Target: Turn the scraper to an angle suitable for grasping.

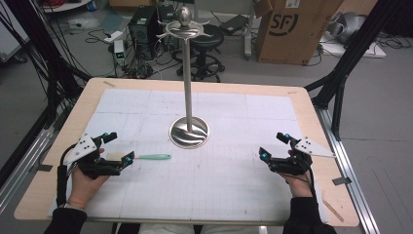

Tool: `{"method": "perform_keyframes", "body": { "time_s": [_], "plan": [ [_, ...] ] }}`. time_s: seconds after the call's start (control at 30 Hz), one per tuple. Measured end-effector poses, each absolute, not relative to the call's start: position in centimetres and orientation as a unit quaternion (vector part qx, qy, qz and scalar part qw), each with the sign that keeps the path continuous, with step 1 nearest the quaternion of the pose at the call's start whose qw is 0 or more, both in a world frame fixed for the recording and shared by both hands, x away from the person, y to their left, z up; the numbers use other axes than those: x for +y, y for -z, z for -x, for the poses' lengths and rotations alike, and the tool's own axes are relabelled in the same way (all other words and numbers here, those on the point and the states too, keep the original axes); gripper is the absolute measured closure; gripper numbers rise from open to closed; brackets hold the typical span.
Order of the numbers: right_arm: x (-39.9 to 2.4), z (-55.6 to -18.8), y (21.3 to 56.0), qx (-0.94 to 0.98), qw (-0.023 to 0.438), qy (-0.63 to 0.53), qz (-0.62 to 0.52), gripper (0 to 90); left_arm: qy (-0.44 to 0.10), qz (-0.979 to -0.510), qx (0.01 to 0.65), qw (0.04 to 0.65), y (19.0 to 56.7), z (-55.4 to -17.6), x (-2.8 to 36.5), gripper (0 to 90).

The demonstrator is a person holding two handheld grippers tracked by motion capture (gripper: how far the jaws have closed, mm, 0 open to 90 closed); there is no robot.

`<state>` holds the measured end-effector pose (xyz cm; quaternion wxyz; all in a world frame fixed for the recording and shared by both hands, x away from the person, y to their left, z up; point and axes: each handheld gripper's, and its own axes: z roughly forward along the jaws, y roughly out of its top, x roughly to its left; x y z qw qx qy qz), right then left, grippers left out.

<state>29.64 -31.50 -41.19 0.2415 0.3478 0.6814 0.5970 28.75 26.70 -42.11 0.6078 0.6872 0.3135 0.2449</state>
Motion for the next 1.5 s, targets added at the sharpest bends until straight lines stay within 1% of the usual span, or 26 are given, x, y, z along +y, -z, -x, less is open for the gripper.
{"method": "perform_keyframes", "body": {
  "time_s": [0.13, 0.33, 0.4, 0.5, 0.53, 0.57, 0.6, 0.63, 0.67, 0.7, 0.73, 0.77, 0.8, 0.83, 0.87, 0.9, 0.93, 0.97, 1.13, 1.2, 1.3, 1.5],
  "plan": [
    [-31.6, -29.5, 41.3, 0.678, 0.251, -0.596, -0.350, 5.8, -0.248, -0.686, 0.318, 0.606, 42.2, -28.9, 26.7, 1.7],
    [-31.6, -29.6, 41.5, 0.680, 0.247, -0.592, -0.355, 5.8, -0.253, -0.685, 0.314, 0.607, 42.2, -29.0, 26.7, 1.8],
    [-31.6, -29.6, 41.5, 0.681, 0.246, -0.591, -0.355, 5.8, -0.263, -0.689, 0.311, 0.599, 42.3, -28.9, 26.6, 2.5],
    [-31.5, -29.5, 41.5, 0.679, 0.257, -0.588, -0.357, 5.8, -0.267, -0.693, 0.302, 0.598, 42.3, -28.9, 26.6, 17.6],
    [-31.5, -29.5, 41.5, 0.679, 0.257, -0.588, -0.357, 5.8, -0.268, -0.693, 0.299, 0.598, 42.3, -28.9, 26.7, 17.6],
    [-31.6, -29.5, 41.5, 0.675, 0.259, -0.589, -0.360, 5.8, -0.266, -0.695, 0.295, 0.599, 42.3, -28.8, 26.7, 31.5],
    [-31.6, -29.5, 41.5, 0.675, 0.259, -0.589, -0.360, 5.8, -0.266, -0.696, 0.294, 0.599, 42.3, -28.8, 26.8, 31.5],
    [-31.6, -29.5, 41.5, 0.674, 0.259, -0.589, -0.362, 5.8, -0.264, -0.697, 0.295, 0.597, 42.3, -28.9, 26.8, 38.1],
    [-31.6, -29.5, 41.6, 0.673, 0.258, -0.590, -0.363, 5.8, -0.262, -0.699, 0.296, 0.596, 42.3, -28.9, 26.8, 45.9],
    [-31.6, -29.5, 41.6, 0.674, 0.259, -0.589, -0.361, 5.8, -0.264, -0.704, 0.304, 0.584, 42.3, -28.9, 26.8, 57.9],
    [-31.6, -29.5, 41.6, 0.674, 0.259, -0.589, -0.361, 5.8, -0.264, -0.704, 0.304, 0.584, 42.3, -28.9, 26.8, 62.6],
    [-31.6, -29.5, 41.7, 0.675, 0.258, -0.588, -0.363, 5.8, -0.266, -0.709, 0.306, 0.578, 42.4, -29.0, 26.8, 62.6],
    [-31.5, -29.5, 41.7, 0.677, 0.259, -0.588, -0.360, 5.8, -0.273, -0.713, 0.308, 0.568, 42.4, -29.0, 26.8, 68.1],
    [-31.4, -29.5, 41.7, 0.680, 0.260, -0.584, -0.359, 5.8, -0.278, -0.715, 0.312, 0.561, 42.5, -29.1, 26.8, 76.7],
    [-31.3, -29.4, 41.7, 0.683, 0.267, -0.580, -0.356, 5.8, -0.279, -0.717, 0.315, 0.556, 42.5, -29.2, 26.8, 80.5],
    [-31.3, -29.4, 41.7, 0.683, 0.267, -0.580, -0.356, 5.8, -0.280, -0.718, 0.319, 0.552, 42.5, -29.3, 26.8, 80.5],
    [-31.1, -29.3, 41.6, 0.684, 0.270, -0.578, -0.354, 5.8, -0.281, -0.718, 0.324, 0.548, 42.5, -29.4, 26.8, 86.0],
    [-31.0, -29.3, 41.5, 0.683, 0.270, -0.581, -0.351, 5.8, -0.278, -0.718, 0.329, 0.547, 42.6, -29.6, 26.9, 89.1],
    [-30.6, -29.3, 41.3, 0.686, 0.269, -0.583, -0.343, 5.8, -0.274, -0.725, 0.356, 0.522, 43.0, -30.4, 27.0, 89.7],
    [-30.5, -29.3, 41.4, 0.687, 0.267, -0.582, -0.343, 5.8, -0.257, -0.732, 0.382, 0.503, 43.0, -31.0, 26.9, 89.7],
    [-30.4, -29.3, 41.5, 0.692, 0.268, -0.577, -0.341, 5.8, -0.251, -0.738, 0.404, 0.479, 43.1, -31.8, 26.7, 89.7],
    [-30.0, -29.3, 41.6, 0.701, 0.266, -0.570, -0.335, 5.8, -0.233, -0.751, 0.425, 0.448, 43.5, -32.9, 26.6, 89.8]
  ]
}}
